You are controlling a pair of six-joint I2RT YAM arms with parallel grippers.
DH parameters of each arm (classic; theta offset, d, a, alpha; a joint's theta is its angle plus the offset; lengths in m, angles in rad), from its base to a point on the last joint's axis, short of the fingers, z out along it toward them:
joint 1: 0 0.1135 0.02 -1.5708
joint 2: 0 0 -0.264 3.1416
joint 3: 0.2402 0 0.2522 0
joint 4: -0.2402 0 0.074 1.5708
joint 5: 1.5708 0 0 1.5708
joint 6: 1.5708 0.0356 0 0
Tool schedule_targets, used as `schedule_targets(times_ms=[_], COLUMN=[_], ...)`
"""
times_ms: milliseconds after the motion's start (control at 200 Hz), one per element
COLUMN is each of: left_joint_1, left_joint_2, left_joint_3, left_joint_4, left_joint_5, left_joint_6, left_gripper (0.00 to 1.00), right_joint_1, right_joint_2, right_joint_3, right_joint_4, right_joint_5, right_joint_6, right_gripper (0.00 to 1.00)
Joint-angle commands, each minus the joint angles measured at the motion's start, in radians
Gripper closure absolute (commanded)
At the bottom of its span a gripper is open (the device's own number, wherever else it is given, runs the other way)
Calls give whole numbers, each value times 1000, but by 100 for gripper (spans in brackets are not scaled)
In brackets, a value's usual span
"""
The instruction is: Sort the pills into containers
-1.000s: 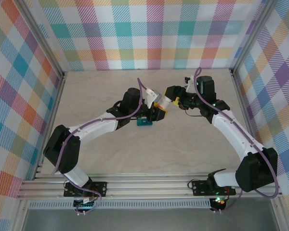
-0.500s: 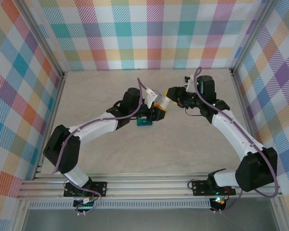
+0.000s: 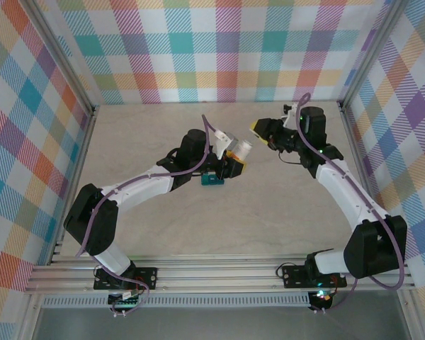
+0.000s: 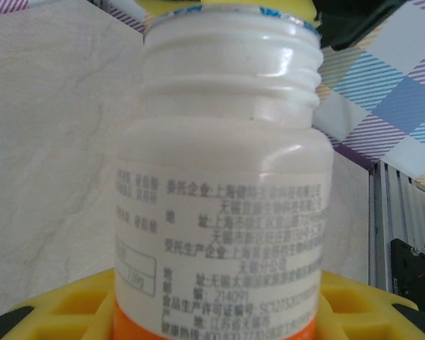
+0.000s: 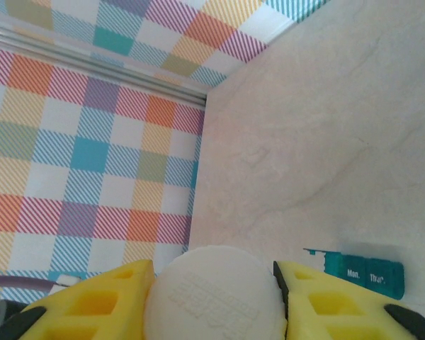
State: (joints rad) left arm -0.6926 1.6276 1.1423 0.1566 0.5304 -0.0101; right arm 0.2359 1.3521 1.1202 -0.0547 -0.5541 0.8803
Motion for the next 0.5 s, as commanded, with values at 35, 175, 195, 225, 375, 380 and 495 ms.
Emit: schedule_targets(times_ms=[35,175,195,225,375,380,495], left_joint_1=[-14,-14,-14,-15,-14,-15,-14], left_joint_2=[-28,-57,-63,-71,-102,-103,-126], left_joint_3=[0,-29,-38,-50,-99,-101,-131], left_joint_4=[24,30,34,42,58,59,58], left_joint_5=[10,-17,-23,-36,-84,-84,-119], left_joint_6=[9,-4,-7,-13,-34,-35,-49], left_gripper=[100,100,100,100,100,100,100], right_joint_1=[-4,-4,-4,-4,3,3,45], right_joint_2=[-11,-32,-36,-40,-30,-29,10], right_joint_3=[-41,-122,-138,-168,-290,-294,-337], right_joint_4=[25,-66,-69,-64,-5,-3,34], right_joint_5=[25,194,221,257,371,374,480], right_joint_6=[-34,-216,-237,-265,-336,-338,-374], right_gripper=[61,61,61,61,62,62,63])
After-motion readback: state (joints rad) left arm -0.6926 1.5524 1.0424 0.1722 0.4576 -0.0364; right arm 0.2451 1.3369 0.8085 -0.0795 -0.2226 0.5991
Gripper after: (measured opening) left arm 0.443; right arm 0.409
